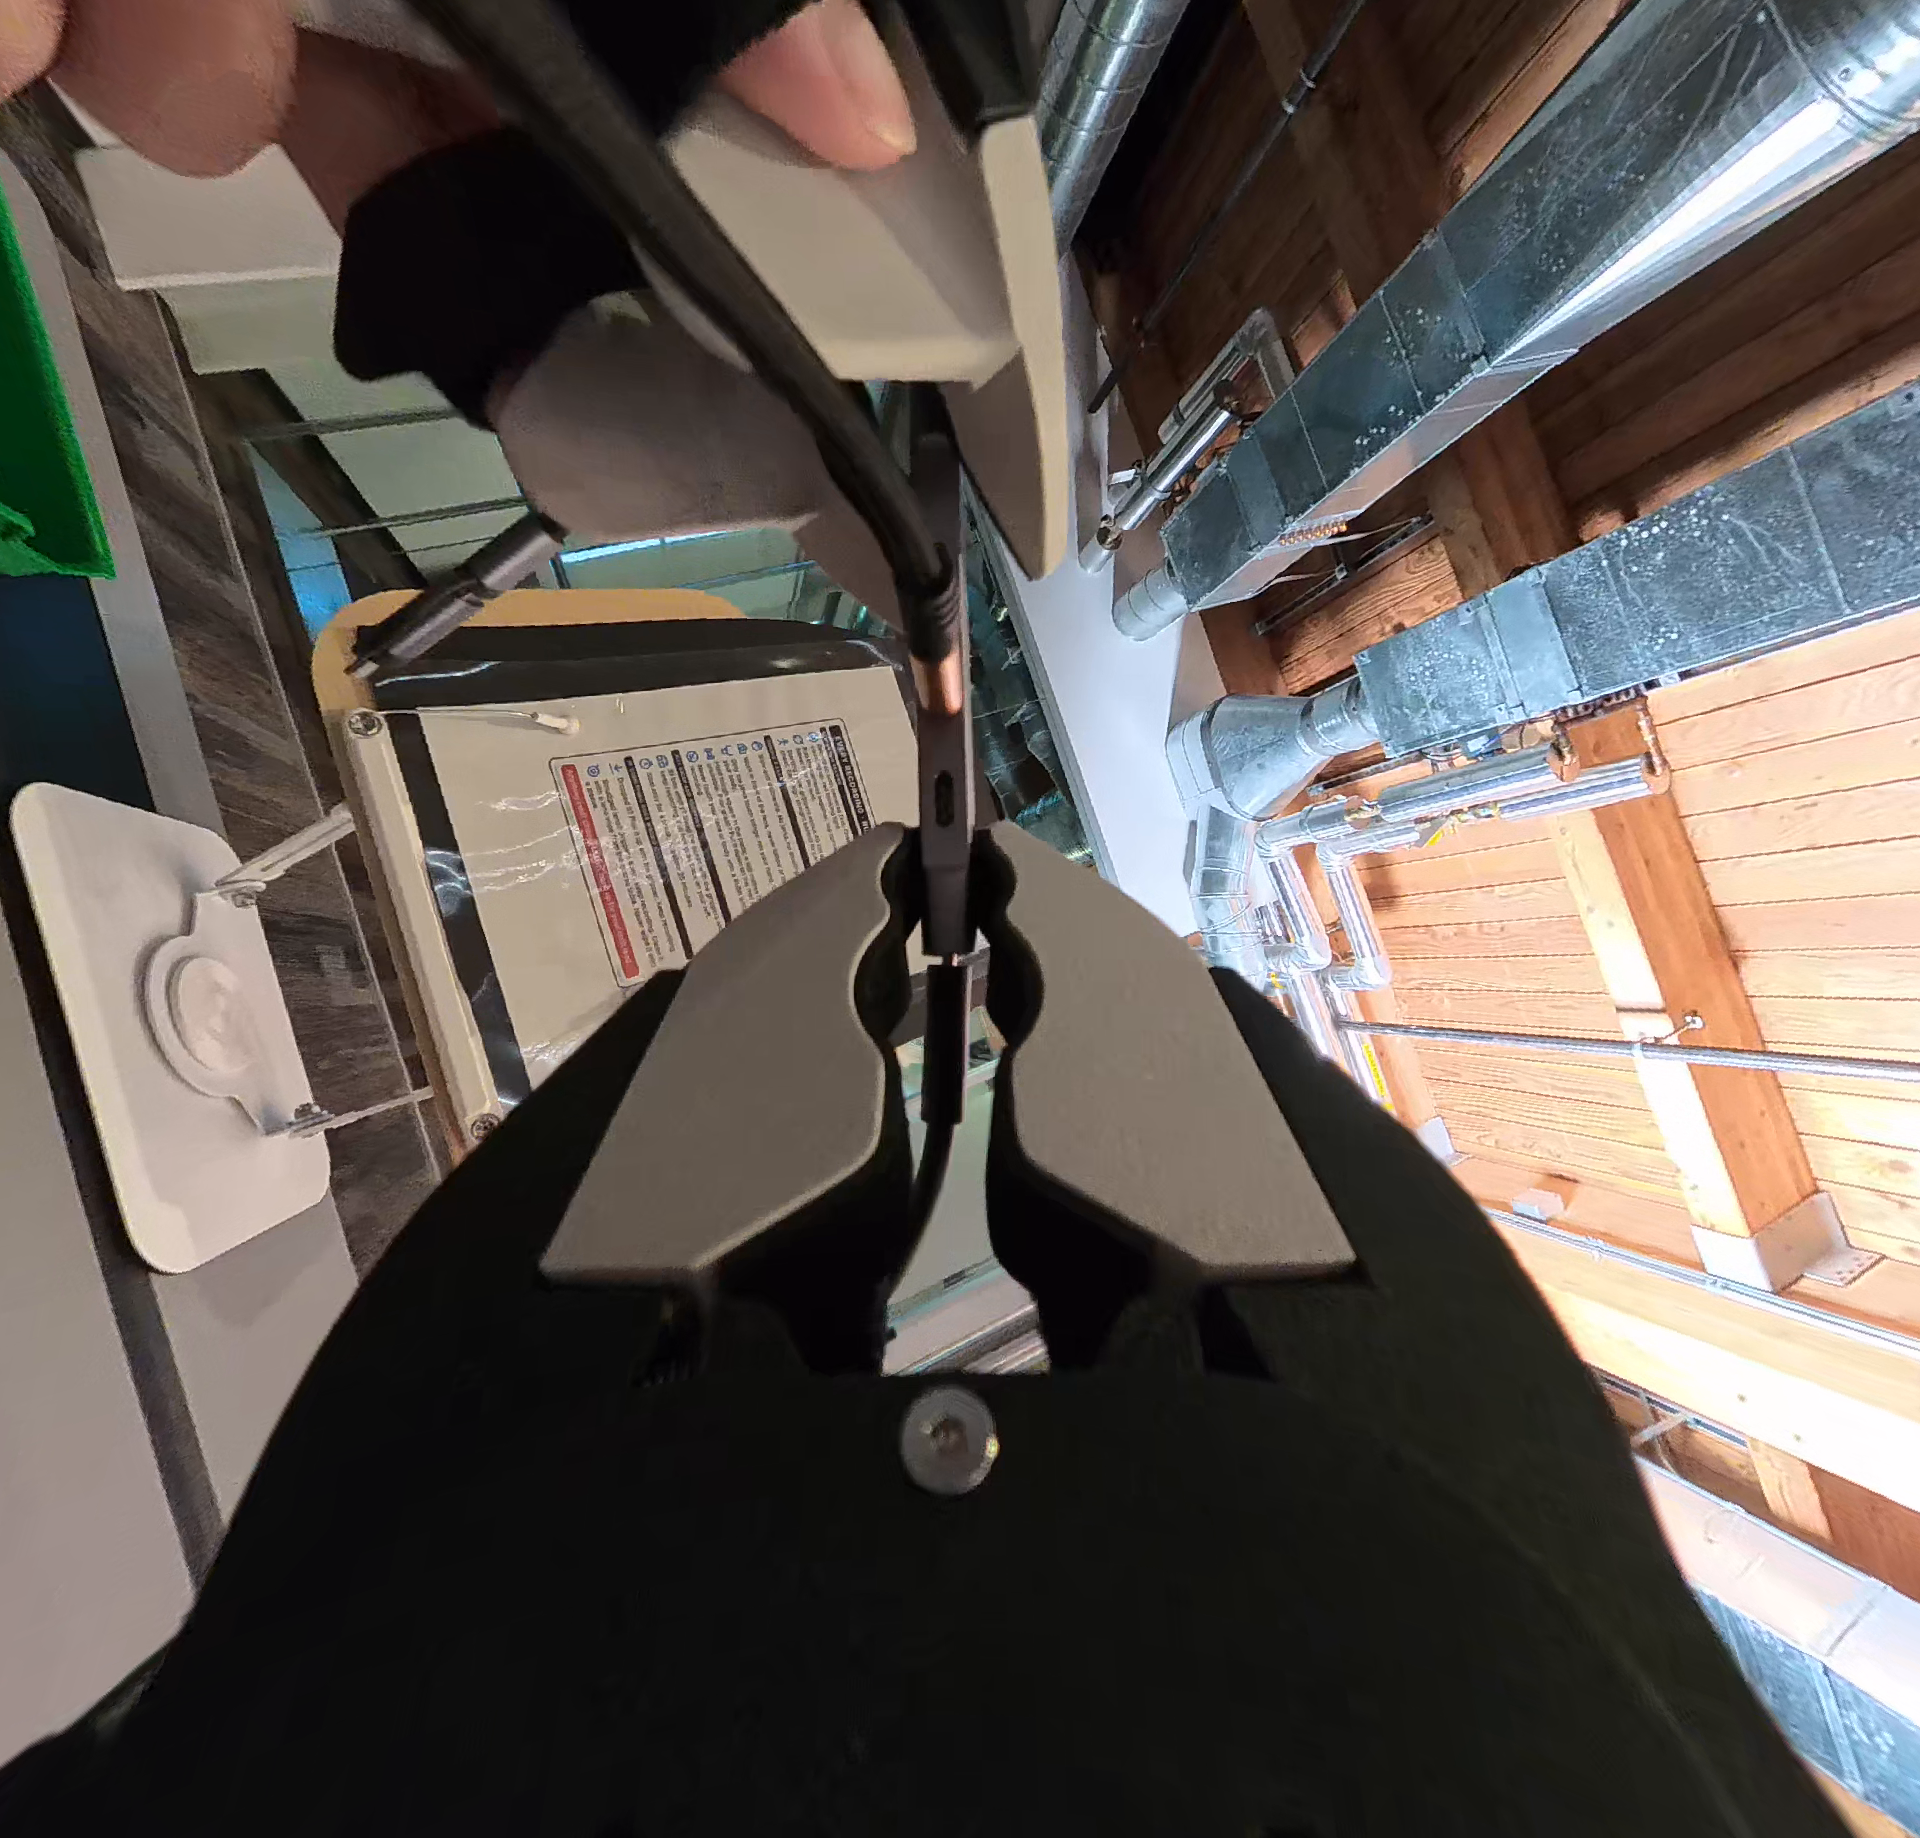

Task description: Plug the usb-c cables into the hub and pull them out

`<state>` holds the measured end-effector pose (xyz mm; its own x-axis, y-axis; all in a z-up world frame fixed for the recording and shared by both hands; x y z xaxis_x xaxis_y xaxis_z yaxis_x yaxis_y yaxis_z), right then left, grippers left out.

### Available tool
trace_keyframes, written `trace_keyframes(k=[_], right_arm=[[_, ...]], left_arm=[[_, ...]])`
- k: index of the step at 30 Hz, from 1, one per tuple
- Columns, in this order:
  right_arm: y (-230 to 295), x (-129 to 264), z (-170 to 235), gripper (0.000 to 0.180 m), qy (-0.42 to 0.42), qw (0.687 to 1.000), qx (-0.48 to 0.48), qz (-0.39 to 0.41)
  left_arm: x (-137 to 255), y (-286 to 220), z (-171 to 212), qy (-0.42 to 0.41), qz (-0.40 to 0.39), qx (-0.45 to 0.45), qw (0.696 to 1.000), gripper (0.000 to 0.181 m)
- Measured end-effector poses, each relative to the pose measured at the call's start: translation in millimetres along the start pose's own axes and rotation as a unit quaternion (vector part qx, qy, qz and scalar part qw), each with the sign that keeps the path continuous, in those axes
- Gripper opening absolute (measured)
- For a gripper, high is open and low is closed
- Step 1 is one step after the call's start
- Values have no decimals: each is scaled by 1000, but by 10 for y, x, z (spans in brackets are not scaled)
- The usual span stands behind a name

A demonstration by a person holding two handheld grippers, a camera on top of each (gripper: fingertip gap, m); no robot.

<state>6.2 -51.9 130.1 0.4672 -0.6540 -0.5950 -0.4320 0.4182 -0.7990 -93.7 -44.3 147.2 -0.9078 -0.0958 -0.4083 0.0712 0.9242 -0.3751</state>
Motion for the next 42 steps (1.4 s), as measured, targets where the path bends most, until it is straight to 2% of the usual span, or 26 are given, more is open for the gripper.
trace_keyframes(k=[1,5,10,15,18,21,25,36,42], right_arm=[[7,0,3,10,0,1000,1,2],[33,10,17,10,-10,1000,10,7],[51,17,115,10,-8,1000,-6,-13],[-53,60,163,10,-25,995,-79,-53],[-62,83,131,10,-42,990,-113,-78],[-49,98,119,10,-50,983,-140,-108],[-25,105,99,10,-58,984,-127,-109],[-5,110,119,10,-60,986,-111,-109],[32,99,169,10,-40,986,-98,-129]], left_arm=[[4,5,-1,3,-2,2,1000,21],[1,26,13,8,-3,10,1000,21],[-56,34,81,58,18,16,998,37],[-82,-43,76,101,30,-156,982,43],[-83,-113,91,94,72,-194,974,41],[-46,-76,103,112,70,-223,966,31],[-21,-39,103,128,59,-225,964,24],[-14,-16,132,142,60,-203,967,24],[-43,52,149,126,34,-155,979,23]])
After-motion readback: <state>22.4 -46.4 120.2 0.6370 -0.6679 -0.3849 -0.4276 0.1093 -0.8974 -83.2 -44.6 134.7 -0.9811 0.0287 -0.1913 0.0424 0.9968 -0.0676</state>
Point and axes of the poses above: each gripper's, where its closed fingertips meet, x back along the fingers, z out of its underside, y = z × x across the jaws, the point moved 5 cm from there along x, back along the fingers, and after that the axes turned 12 degrees about z, right-handed, at the moved point
